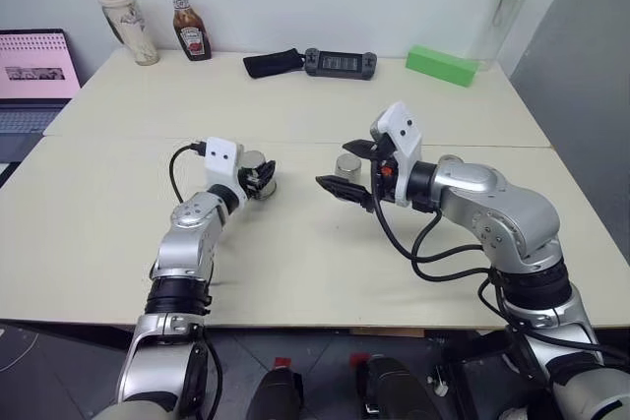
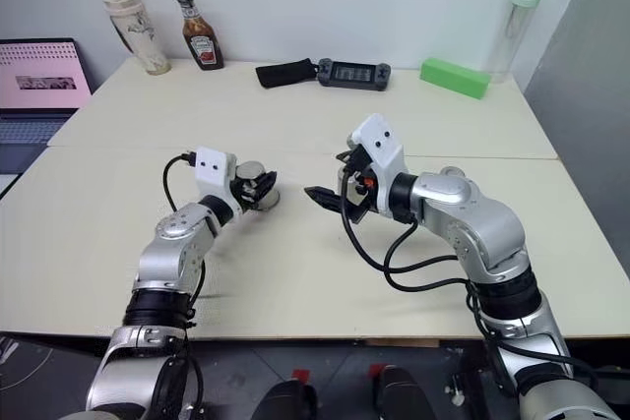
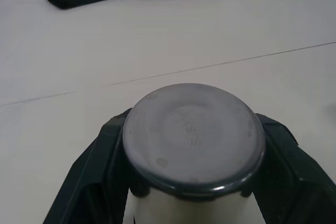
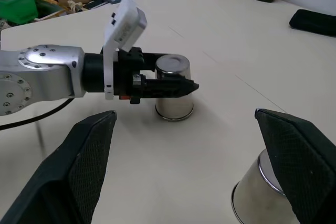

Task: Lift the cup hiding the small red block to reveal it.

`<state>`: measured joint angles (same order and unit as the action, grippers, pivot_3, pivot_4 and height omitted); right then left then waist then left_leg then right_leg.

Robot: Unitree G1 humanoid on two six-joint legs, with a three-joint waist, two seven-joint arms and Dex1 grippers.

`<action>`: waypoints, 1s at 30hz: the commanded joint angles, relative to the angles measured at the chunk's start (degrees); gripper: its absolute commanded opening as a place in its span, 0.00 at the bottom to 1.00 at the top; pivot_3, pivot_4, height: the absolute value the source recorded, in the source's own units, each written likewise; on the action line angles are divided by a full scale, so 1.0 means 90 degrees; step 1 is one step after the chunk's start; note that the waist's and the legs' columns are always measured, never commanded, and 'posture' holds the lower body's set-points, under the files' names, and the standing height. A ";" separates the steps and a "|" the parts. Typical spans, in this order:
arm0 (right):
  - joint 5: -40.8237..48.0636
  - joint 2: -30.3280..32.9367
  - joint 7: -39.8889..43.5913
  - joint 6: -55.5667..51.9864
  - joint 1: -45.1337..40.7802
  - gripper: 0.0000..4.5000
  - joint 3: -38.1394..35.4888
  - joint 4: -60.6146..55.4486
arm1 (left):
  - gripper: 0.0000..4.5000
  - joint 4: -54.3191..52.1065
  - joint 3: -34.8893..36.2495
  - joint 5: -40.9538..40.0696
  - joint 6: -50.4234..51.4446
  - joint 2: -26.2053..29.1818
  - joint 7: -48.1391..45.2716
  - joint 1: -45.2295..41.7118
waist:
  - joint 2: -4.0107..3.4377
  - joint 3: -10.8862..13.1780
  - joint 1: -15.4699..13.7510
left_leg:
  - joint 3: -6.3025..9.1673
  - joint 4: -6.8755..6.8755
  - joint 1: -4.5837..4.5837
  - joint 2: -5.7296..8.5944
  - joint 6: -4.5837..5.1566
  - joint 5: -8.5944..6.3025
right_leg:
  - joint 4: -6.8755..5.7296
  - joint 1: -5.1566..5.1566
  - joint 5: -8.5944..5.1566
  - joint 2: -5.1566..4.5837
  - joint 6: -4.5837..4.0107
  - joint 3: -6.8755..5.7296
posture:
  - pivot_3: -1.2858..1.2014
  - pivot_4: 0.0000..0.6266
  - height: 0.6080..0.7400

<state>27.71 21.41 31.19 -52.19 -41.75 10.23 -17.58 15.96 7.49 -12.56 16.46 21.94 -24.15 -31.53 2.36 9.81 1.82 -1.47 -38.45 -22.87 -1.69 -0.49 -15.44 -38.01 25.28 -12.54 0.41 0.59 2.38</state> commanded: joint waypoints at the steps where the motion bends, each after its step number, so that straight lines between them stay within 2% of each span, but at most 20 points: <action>1: -0.0018 0.0000 0.0038 0.0046 -0.0122 1.00 -0.0080 -0.0108 | 0.59 -0.1321 0.0650 -0.0435 0.0410 0.0432 0.0088 -0.0167 | 0.0000 0.0000 0.0001 | 0.0003 0.0000 -0.0001 -0.0002 0.0000 0.0000 | 0.0000 0.0001 0.0000 -0.0001 0.0000 -0.0001 | 0.52 0.24 1.00; 6: -0.0044 0.0017 0.0071 0.0037 -0.0116 1.00 -0.0030 -0.0039 | 0.59 -0.1818 0.1053 -0.0612 0.1294 0.1010 0.0197 -0.0184 | -0.0001 0.0000 0.0000 | 0.0006 0.0000 0.0005 0.0001 0.0000 0.0000 | -0.0001 -0.0004 -0.0001 0.0001 0.0001 -0.0004 | 0.52 0.24 1.00; 9: -0.0115 0.0048 0.0123 -0.0030 -0.0085 1.00 0.0170 0.0048 | 0.59 -0.1572 0.1033 -0.0301 0.1363 0.1468 0.0139 0.0153 | -0.0002 0.0001 0.0026 | -0.0005 0.0000 0.0011 0.0003 0.0000 0.0000 | -0.0001 -0.0004 -0.0002 0.0007 0.0004 -0.0007 | 0.52 0.24 1.00; 13: -0.0185 0.0040 0.0194 -0.0029 -0.0082 1.00 0.0309 0.0135 | 0.59 -0.1069 0.1115 -0.0334 0.1100 0.1339 0.0222 0.0329 | -0.0002 0.0002 -0.0001 | -0.0008 0.0004 0.0012 0.0001 0.0000 0.0000 | -0.0001 -0.0001 -0.0002 0.0006 0.0002 -0.0012 | 0.52 0.24 1.00; 21: -0.0352 -0.0035 0.0128 -0.0043 -0.0104 1.00 0.0418 0.0177 | 0.59 0.0250 0.0892 -0.0154 -0.0237 0.0514 0.0279 0.0206 | -0.0001 0.0001 -0.0037 | -0.0005 0.0000 -0.0001 0.0012 0.0000 0.0000 | 0.0006 -0.0001 0.0000 -0.0028 0.0001 -0.0015 | 0.52 0.24 1.00; 25: -0.0397 0.0004 0.0155 -0.0046 -0.0085 1.00 0.0418 0.0140 | 0.59 0.1116 0.0729 -0.0007 -0.0642 0.0468 0.0144 -0.0058 | 0.0000 0.0000 -0.0027 | -0.0002 0.0001 0.0001 0.0011 0.0000 0.0000 | 0.0003 -0.0001 0.0000 -0.0022 0.0001 -0.0020 | 0.52 0.24 1.00; 30: -0.0422 0.0010 0.0058 -0.0278 0.0011 1.00 0.0373 -0.0004 | 0.59 0.1365 0.0669 0.0144 -0.0845 0.0606 0.0172 -0.0131 | 0.0000 0.0001 -0.0016 | -0.0002 0.0002 0.0003 0.0006 0.0000 0.0000 | 0.0002 -0.0001 0.0000 -0.0016 0.0001 -0.0021 | 0.52 0.24 1.00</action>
<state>23.90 21.38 32.17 -54.16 -41.54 14.71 -15.39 28.04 13.86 -12.13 10.03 26.35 -22.12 -31.89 2.36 9.81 1.68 -1.49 -38.43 -22.84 -1.64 -0.49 -15.44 -37.99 25.28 -12.54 0.26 0.59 2.20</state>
